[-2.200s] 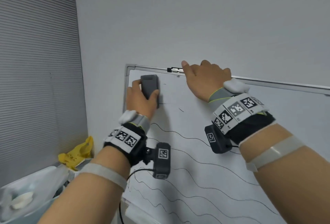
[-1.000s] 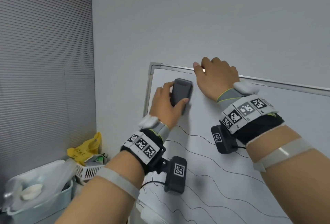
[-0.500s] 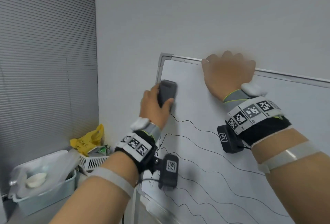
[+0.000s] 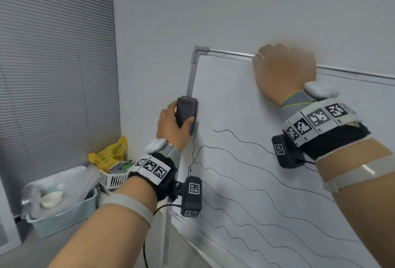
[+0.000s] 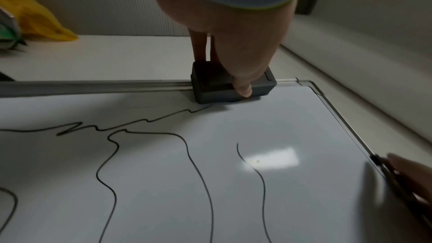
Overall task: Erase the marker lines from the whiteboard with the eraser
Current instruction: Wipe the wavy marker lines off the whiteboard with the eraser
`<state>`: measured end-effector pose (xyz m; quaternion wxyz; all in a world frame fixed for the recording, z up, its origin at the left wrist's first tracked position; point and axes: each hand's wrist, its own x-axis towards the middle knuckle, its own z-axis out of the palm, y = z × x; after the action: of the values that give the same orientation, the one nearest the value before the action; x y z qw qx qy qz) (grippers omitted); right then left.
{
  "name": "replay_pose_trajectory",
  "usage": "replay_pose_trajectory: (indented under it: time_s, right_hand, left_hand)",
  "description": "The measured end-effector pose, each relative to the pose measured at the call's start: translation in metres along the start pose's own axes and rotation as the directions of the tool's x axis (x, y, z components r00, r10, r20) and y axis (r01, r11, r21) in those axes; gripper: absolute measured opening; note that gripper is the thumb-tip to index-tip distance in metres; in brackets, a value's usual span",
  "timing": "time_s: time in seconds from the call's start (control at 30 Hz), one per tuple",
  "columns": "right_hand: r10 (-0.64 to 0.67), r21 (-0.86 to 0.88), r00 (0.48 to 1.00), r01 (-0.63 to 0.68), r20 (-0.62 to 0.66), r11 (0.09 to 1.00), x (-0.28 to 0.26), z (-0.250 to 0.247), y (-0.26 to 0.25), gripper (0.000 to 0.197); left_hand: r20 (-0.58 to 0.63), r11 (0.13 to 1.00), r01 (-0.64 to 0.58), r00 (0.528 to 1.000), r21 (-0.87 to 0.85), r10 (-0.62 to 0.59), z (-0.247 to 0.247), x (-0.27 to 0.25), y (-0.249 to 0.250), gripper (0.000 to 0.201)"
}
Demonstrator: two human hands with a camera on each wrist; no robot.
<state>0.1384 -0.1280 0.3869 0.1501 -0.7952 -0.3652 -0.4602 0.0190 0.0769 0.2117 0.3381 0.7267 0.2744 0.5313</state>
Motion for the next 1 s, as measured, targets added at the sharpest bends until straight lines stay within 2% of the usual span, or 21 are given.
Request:
replay_pose_trajectory:
  time_s: [0.1,0.2,0.23,0.3,0.37,0.43,0.5,0.57,0.63,0.7,0.73,0.77,0.87,0.93,1.0]
  right_hand:
    - [0.004,-0.014,0.999,-0.004,0.032,1.000,0.001,-0.007,0.008,0.033]
    - [-0.005,0.026,0.984,0.001,0.177,1.000,0.006,-0.016,0.018,0.032]
    - [-0.016,0.052,0.977,0.005,0.211,0.999,0.005,-0.020,0.022,0.035]
    - [-0.012,0.078,0.968,-0.007,0.250,0.997,0.002,-0.030,0.033,0.037]
    - [0.035,0.027,0.961,-0.044,0.276,0.999,-0.006,-0.042,0.053,0.036]
    - [0.054,-0.022,0.963,-0.050,0.266,0.999,-0.014,-0.047,0.065,0.036]
    - [0.019,-0.055,0.977,-0.008,0.213,0.998,-0.024,-0.048,0.069,0.038]
    - [0.003,-0.090,0.988,0.011,0.155,0.996,-0.032,-0.041,0.065,0.042]
    - [0.011,-0.093,0.995,-0.001,0.098,0.996,-0.035,-0.033,0.058,0.045]
    - [0.021,-0.068,0.998,-0.017,0.054,0.998,-0.035,-0.027,0.051,0.046]
    - [0.031,-0.060,0.999,-0.028,0.040,0.998,-0.034,-0.024,0.048,0.047]
    - [0.037,-0.054,0.999,-0.036,0.025,0.998,-0.034,-0.022,0.046,0.047]
    - [0.032,-0.056,0.998,-0.036,-0.062,0.998,-0.039,-0.016,0.035,0.048]
    - [0.049,-0.043,0.993,-0.054,-0.111,0.998,-0.045,-0.014,0.027,0.054]
    - [0.057,-0.008,0.986,-0.059,-0.155,0.998,-0.051,-0.010,0.015,0.058]
  left_hand:
    - [0.048,0.998,-0.015,0.999,-0.064,0.018,0.010,-0.026,0.017,0.062]
    - [0.242,0.982,-0.128,0.957,-0.141,0.160,0.037,-0.076,0.048,0.061]
    - [0.269,0.979,-0.149,0.945,-0.141,0.183,0.044,-0.087,0.053,0.060]
    - [0.232,0.981,-0.106,0.962,-0.163,0.142,0.045,-0.087,0.052,0.059]
    - [0.123,0.991,0.030,0.992,-0.131,-0.014,0.039,-0.070,0.039,0.060]
    - [0.028,0.980,0.190,0.982,-0.054,-0.188,0.025,-0.051,0.020,0.058]
    - [0.003,0.974,0.226,0.974,-0.021,-0.226,0.022,-0.050,0.017,0.057]
    - [0.045,0.983,0.172,0.985,-0.065,-0.169,0.029,-0.067,0.030,0.056]
    - [0.133,0.986,0.080,0.989,-0.146,-0.061,0.042,-0.088,0.045,0.055]
    - [0.168,0.993,0.010,0.986,-0.116,0.010,0.048,-0.103,0.053,0.054]
    - [0.161,0.994,0.016,0.987,-0.108,0.002,0.048,-0.105,0.051,0.054]
    - [0.150,0.991,0.043,0.988,-0.124,-0.024,0.045,-0.103,0.048,0.054]
    - [0.087,0.969,0.214,0.975,-0.121,-0.204,0.029,-0.091,0.022,0.052]
    - [0.046,0.932,0.356,0.934,-0.065,-0.354,0.020,-0.089,0.000,0.051]
    - [0.071,0.888,0.457,0.888,-0.043,-0.454,0.019,-0.095,-0.017,0.051]
